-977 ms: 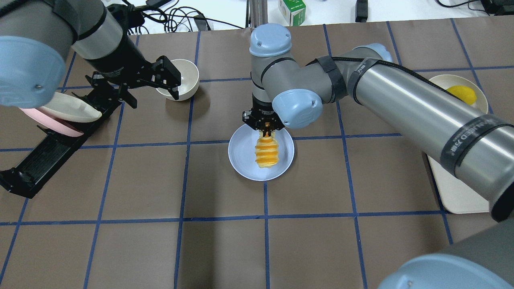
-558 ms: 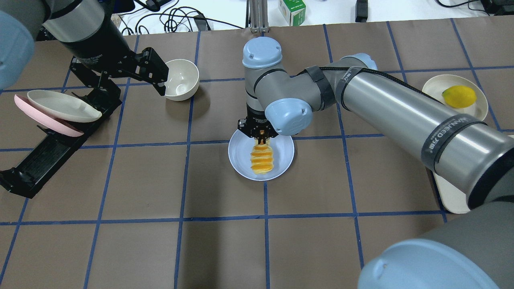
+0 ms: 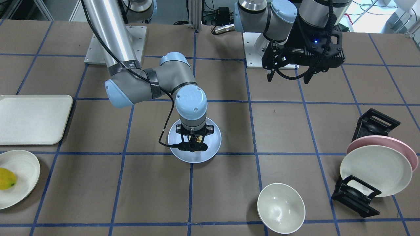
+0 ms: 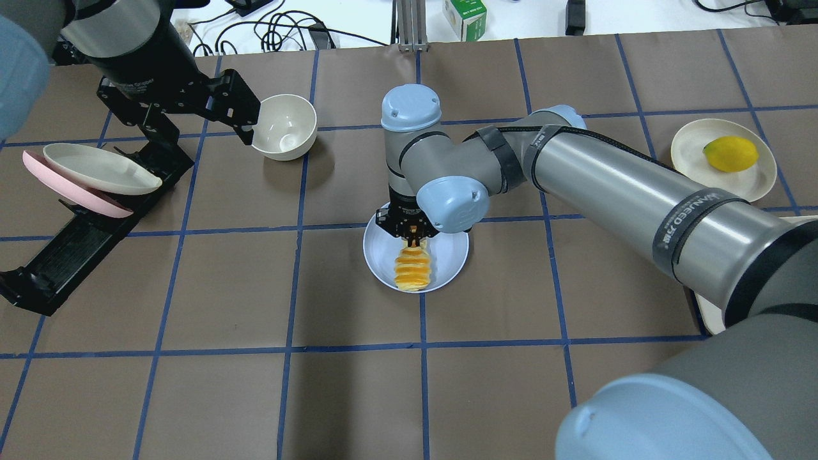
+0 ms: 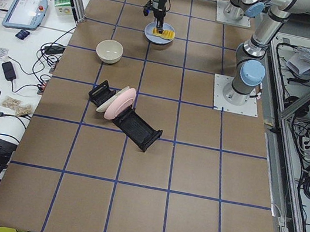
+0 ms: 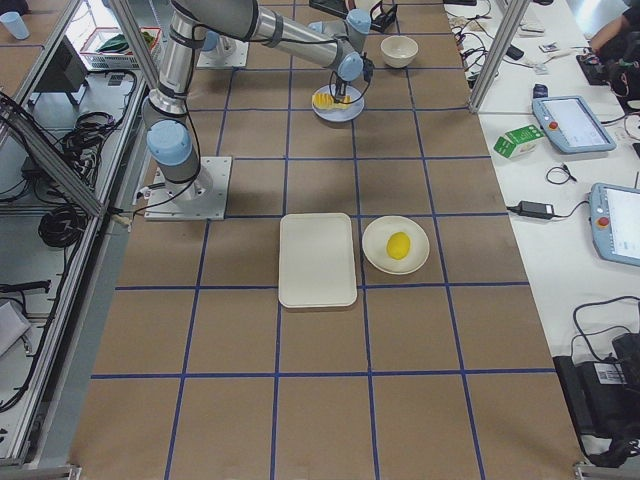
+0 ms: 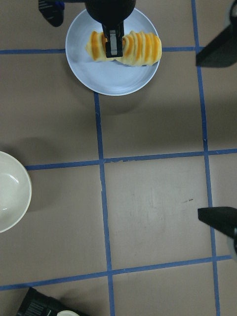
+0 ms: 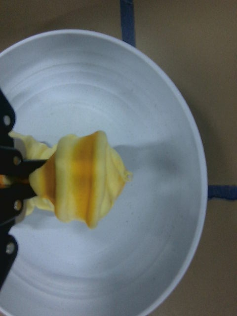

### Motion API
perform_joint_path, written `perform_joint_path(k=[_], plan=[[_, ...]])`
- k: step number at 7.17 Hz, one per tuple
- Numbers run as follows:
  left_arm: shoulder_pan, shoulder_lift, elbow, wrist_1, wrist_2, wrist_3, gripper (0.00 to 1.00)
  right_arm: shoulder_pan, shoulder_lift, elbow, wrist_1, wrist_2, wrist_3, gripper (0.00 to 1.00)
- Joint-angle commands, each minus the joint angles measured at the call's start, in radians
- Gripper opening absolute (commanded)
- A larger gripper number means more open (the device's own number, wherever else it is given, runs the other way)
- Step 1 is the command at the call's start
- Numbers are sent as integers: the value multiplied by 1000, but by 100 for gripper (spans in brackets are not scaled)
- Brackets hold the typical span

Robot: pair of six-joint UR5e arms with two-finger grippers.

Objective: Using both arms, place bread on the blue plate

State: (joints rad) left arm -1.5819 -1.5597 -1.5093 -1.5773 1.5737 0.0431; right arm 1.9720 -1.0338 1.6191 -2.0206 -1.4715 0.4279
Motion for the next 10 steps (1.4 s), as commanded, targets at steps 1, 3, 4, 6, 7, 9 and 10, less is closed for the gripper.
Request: perform_joint_path(k=[1, 3, 4, 6, 7, 9, 10], plan=[[0, 1, -6, 11, 0, 1, 100, -1, 0, 1, -32, -3, -9, 49], [0, 1, -6, 11, -1, 1, 100, -2, -3, -8, -49, -3, -17, 71], [0, 0, -6, 13, -1, -3, 100, -4, -8, -19, -49, 0, -15, 82], [2, -2, -6, 20, 5, -2, 100, -5, -34, -24, -43, -3, 3, 100], [0, 4, -6, 19, 9, 1, 100, -21, -46, -25, -35, -7, 2, 100], [-1, 3, -11, 20, 6, -8, 100, -112, -162, -18, 171, -88, -15, 100], [-1, 4, -19, 23, 2, -14, 100, -210, -236, -24, 237, -96, -40, 100]])
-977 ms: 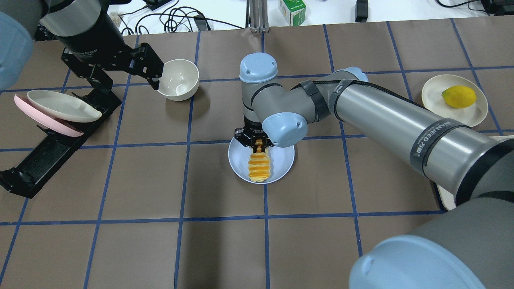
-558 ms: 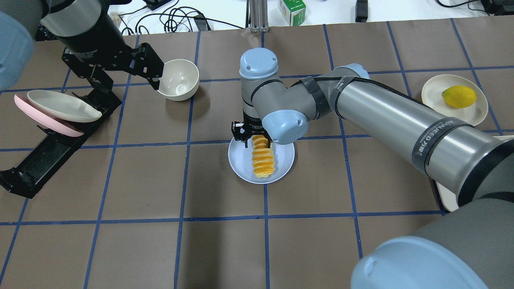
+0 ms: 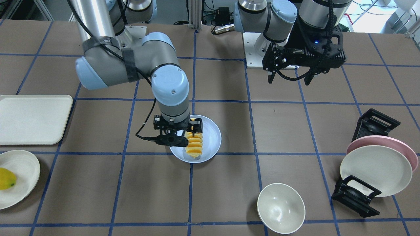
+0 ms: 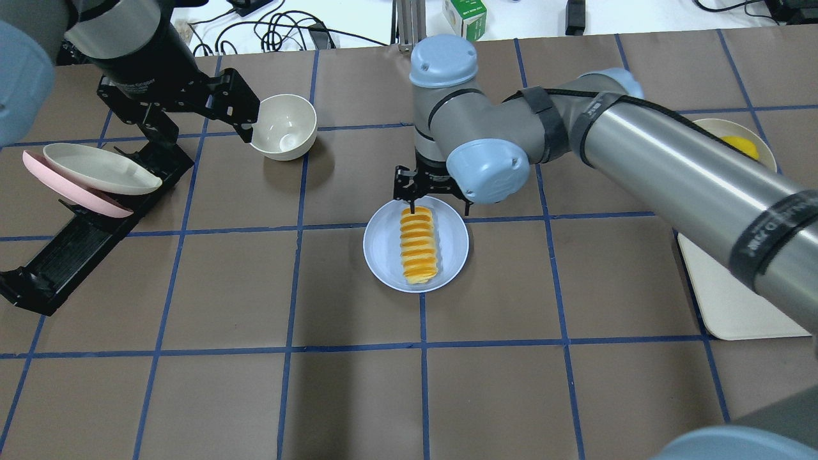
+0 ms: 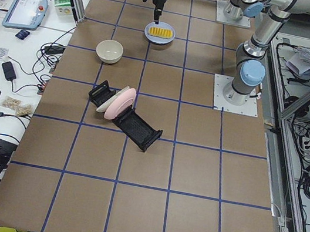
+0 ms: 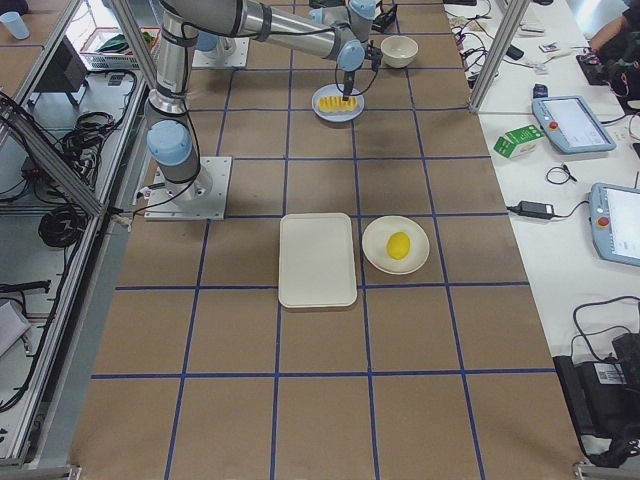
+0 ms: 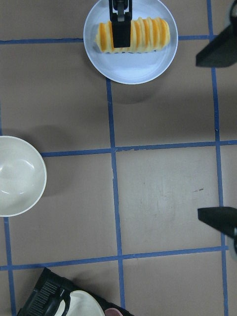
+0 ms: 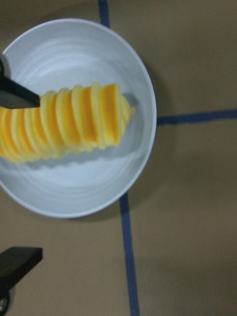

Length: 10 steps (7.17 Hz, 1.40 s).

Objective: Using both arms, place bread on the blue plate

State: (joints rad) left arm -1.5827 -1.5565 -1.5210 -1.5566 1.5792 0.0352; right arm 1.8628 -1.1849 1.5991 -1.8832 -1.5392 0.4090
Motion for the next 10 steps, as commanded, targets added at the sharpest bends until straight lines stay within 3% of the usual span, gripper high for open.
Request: perform_joint_path(k=[1, 2, 4, 5, 7, 10], plan=[[0, 3, -8, 9, 4, 0, 100, -184, -141, -4, 120, -29, -107, 100], [0, 7, -7, 7, 7, 0, 100, -244, -189, 5, 122, -26, -116, 100], [1, 19, -10, -5, 10, -1, 100, -321, -275, -11, 282, -45, -117, 100], [1, 10, -11, 4, 2, -4, 100, -321, -365, -7, 301, -30, -128, 100], [0, 16, -11, 4, 8, -1, 100, -326, -392, -14, 317, -35, -302, 100], [0, 15, -13, 3, 7, -4, 100, -315, -403, -8, 319, -33, -322, 100]])
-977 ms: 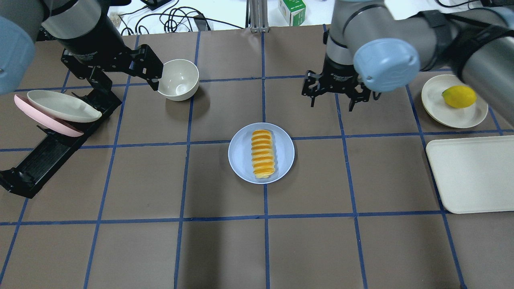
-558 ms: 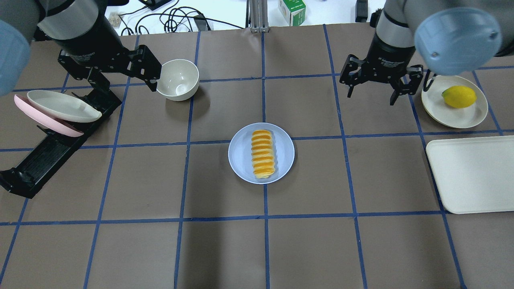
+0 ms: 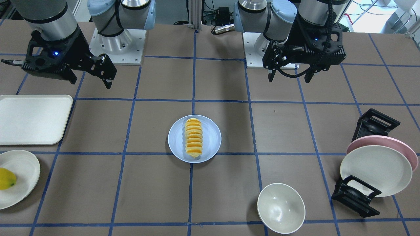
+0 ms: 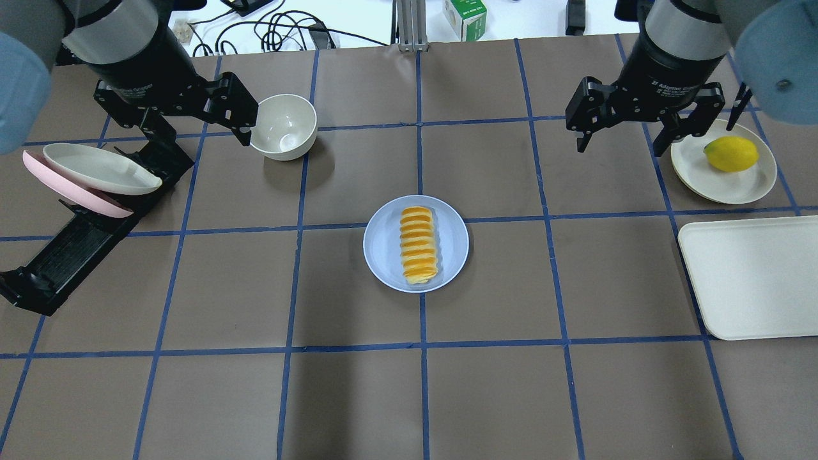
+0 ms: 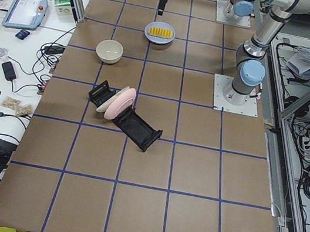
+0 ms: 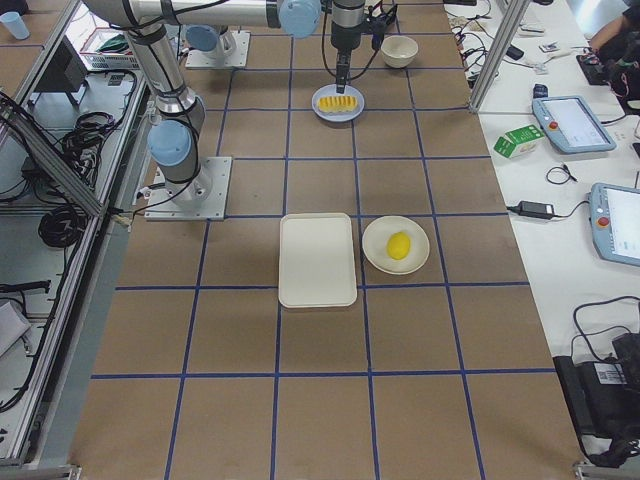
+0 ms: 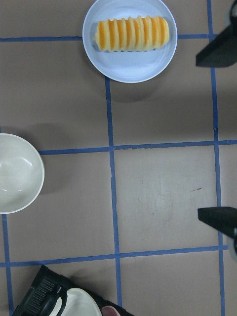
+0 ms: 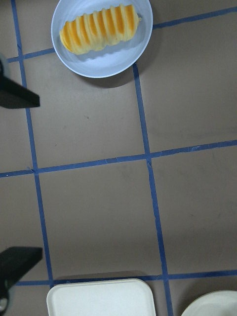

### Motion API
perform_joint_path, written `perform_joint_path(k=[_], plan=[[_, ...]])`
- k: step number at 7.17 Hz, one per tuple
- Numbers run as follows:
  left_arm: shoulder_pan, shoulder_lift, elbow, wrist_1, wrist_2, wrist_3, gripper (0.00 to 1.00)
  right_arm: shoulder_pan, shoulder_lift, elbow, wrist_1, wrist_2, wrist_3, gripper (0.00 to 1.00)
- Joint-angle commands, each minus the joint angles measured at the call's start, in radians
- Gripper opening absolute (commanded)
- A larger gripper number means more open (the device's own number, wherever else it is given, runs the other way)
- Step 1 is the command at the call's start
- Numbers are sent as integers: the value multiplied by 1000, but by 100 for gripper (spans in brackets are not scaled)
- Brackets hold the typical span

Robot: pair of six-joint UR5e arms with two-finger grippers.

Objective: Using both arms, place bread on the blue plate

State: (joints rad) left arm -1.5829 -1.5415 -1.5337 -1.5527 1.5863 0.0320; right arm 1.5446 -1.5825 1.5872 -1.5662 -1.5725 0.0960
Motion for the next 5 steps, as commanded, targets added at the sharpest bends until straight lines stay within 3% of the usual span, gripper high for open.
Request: perform_joint_path(k=[1, 5], plan=[[0, -3, 0, -1, 0, -1, 100, 5, -11, 5, 0, 2, -10, 100], [-6, -9, 0, 2, -2, -3, 100, 5, -11, 5, -3, 0, -36, 100]])
